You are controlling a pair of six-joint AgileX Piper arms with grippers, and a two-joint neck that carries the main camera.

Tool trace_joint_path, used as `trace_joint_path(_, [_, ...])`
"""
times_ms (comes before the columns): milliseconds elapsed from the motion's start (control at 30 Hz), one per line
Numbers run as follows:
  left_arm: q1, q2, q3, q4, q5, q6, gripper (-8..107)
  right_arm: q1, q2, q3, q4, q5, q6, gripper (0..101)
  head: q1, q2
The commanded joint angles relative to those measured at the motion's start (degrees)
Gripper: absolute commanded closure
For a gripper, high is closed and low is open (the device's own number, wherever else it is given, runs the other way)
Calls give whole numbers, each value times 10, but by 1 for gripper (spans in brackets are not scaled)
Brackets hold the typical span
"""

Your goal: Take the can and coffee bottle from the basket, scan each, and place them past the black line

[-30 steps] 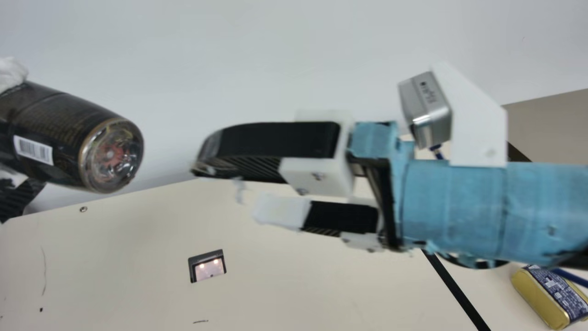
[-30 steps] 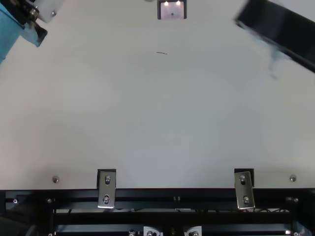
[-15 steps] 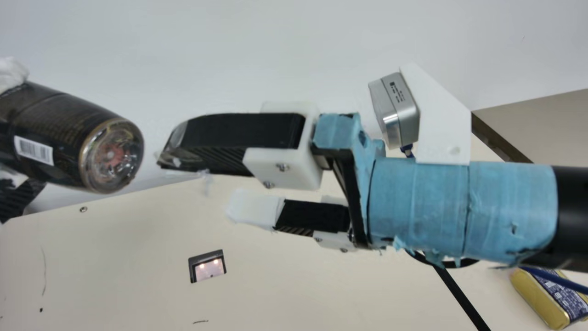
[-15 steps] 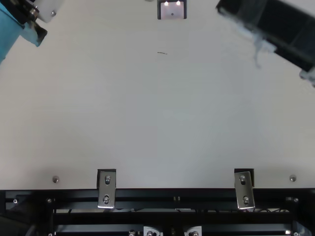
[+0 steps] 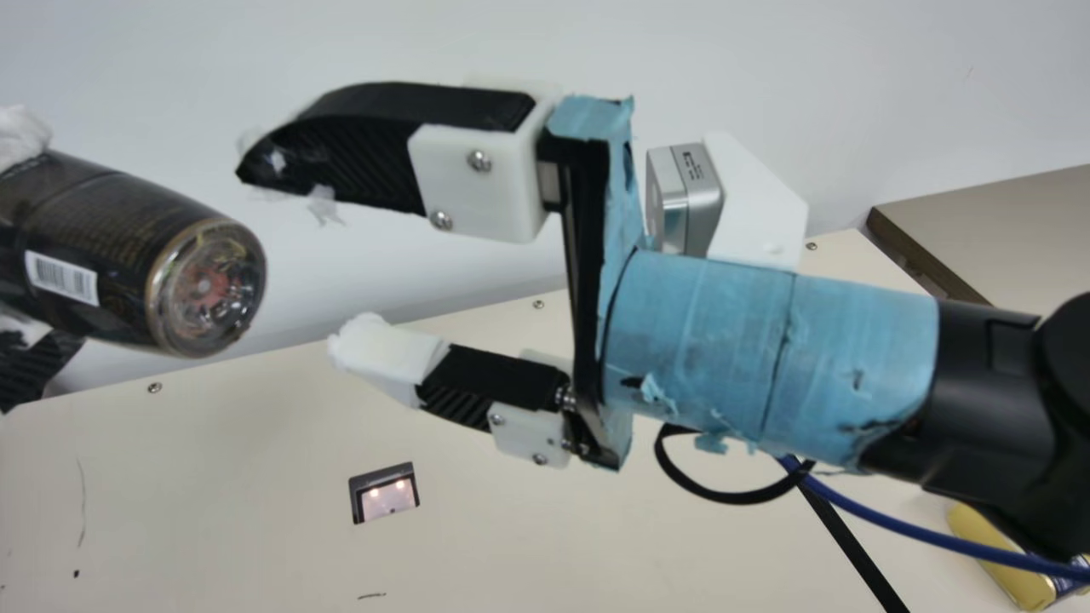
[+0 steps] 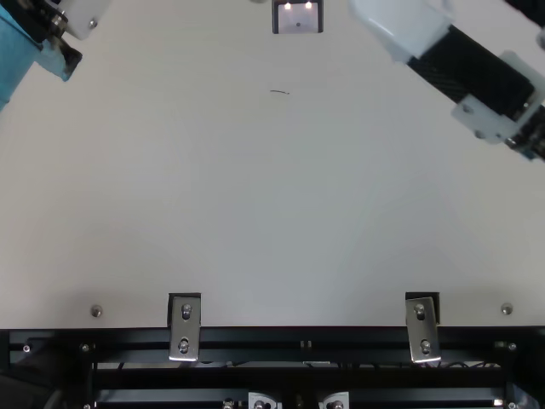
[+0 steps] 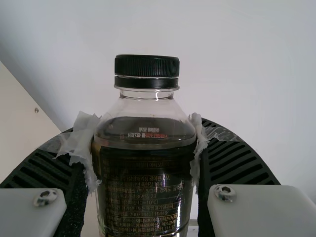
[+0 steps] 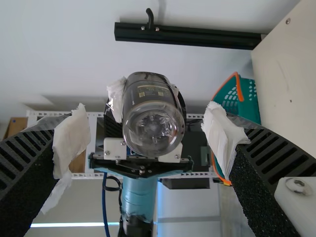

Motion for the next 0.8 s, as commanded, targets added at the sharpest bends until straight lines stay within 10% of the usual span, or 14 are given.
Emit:
trace_joint_path(0, [0,0,0,0,0,0,89,13,4,-1,20,-18,0,0,-8,-3])
trace_joint_path(767, [0,0,0,0,0,0,89,92,56,-13,115,-98,-22,0,-8,-3])
